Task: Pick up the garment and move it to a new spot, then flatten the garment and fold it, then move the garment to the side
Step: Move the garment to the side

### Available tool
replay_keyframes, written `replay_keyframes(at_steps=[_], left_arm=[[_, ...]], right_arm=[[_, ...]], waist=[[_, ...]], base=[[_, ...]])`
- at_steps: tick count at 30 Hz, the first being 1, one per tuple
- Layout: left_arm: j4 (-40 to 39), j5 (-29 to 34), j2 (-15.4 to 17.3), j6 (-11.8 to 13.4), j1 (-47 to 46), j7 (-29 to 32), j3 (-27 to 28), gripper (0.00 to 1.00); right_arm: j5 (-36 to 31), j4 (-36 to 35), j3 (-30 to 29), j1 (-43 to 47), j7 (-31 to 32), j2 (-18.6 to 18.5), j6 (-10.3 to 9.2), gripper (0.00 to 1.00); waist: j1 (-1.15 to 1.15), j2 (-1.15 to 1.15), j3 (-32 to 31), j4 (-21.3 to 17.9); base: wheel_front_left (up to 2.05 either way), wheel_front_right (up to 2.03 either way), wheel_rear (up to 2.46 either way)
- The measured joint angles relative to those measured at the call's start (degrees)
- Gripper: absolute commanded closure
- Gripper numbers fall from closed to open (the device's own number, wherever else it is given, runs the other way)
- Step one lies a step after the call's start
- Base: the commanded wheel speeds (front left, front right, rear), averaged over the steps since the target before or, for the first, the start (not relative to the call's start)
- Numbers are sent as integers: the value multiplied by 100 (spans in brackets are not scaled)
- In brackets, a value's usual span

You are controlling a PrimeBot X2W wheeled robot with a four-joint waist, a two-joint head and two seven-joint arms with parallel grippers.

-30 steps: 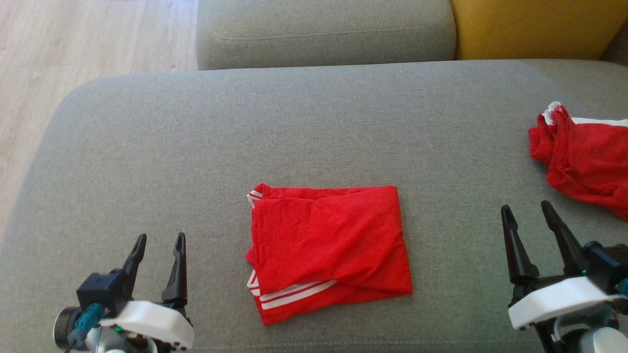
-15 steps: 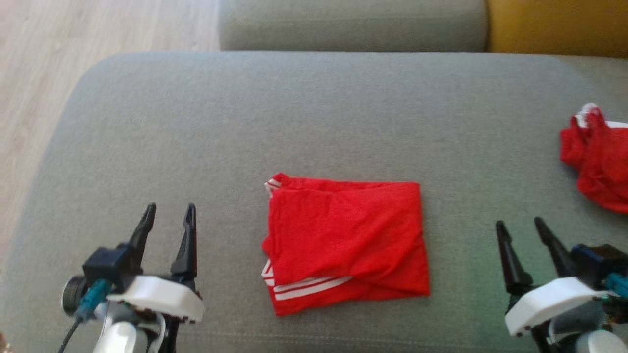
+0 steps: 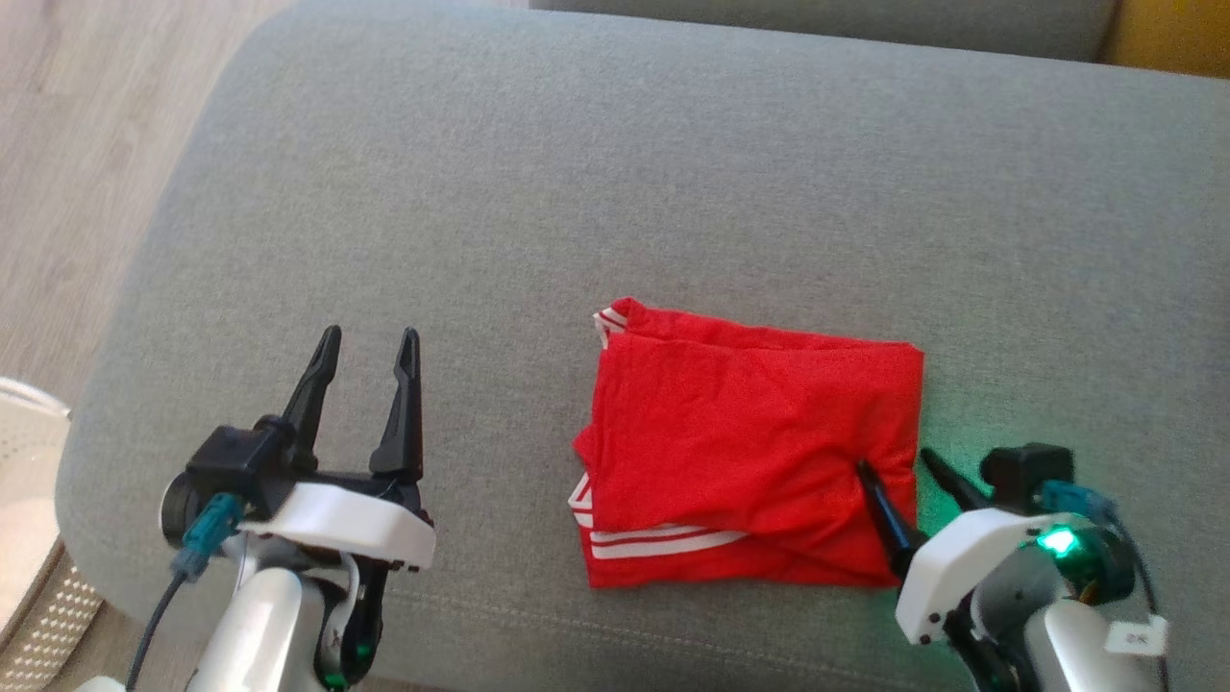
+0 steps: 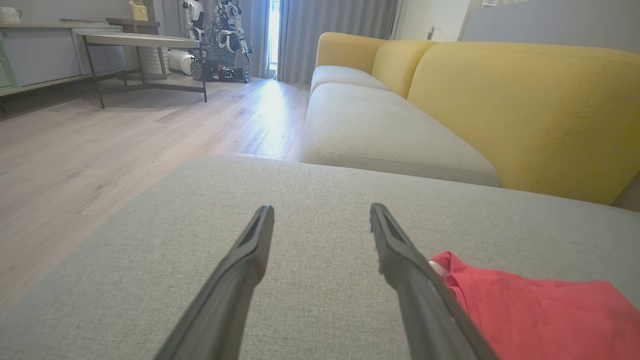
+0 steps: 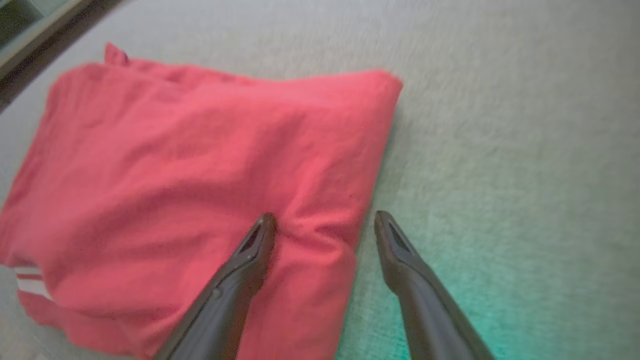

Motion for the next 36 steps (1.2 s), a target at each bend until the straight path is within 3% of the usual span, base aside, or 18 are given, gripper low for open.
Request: replay_keyframes(at_steps=[3,4,5,6,14,19,25,31,36], left_arm=[[8,2,-19,-25,-23,-2,4,0],[15,2,-19,-44,-24,-2,8,0],[20,2,-24,-44,-24,-8,9,0],[22,3,-26,-44,-24,-8,16,0],[-47,104,-63,-73,-21,-9,181,0],[-179,180,-65,-101,-23,-10,220,0],[-326,292,-60,-157,-175,-34,248,0],[-361,397,-56,-292,-604,-44,200,0],[-404,465,-55,-353,-900,-45,170,0]], right_arm=[[25,272,42,-112,153,19,0,0],[29,315,33,-164,157,21,0,50],[21,360,29,-217,179,20,0,92],[10,399,16,-269,180,21,0,100],[-69,342,256,-402,182,-101,0,100],[-158,151,236,-538,154,-521,1,100],[-145,-70,-333,-1474,166,-1083,1,100],[8,359,-570,-2751,130,-1612,1,100],[177,637,-832,-3043,116,-2046,1,100]], waist=[[0,0,64,76],[0,0,79,90],[0,0,93,98],[0,0,106,98],[0,0,113,-180],[0,0,144,-473],[0,0,343,-1007],[0,0,780,-1438],[0,0,1185,-1636]], base=[[0,0,0],[0,0,0],[0,0,0],[0,0,0],[0,0,0],[0,0,0],[0,0,0],[0,0,0],[0,0,0]])
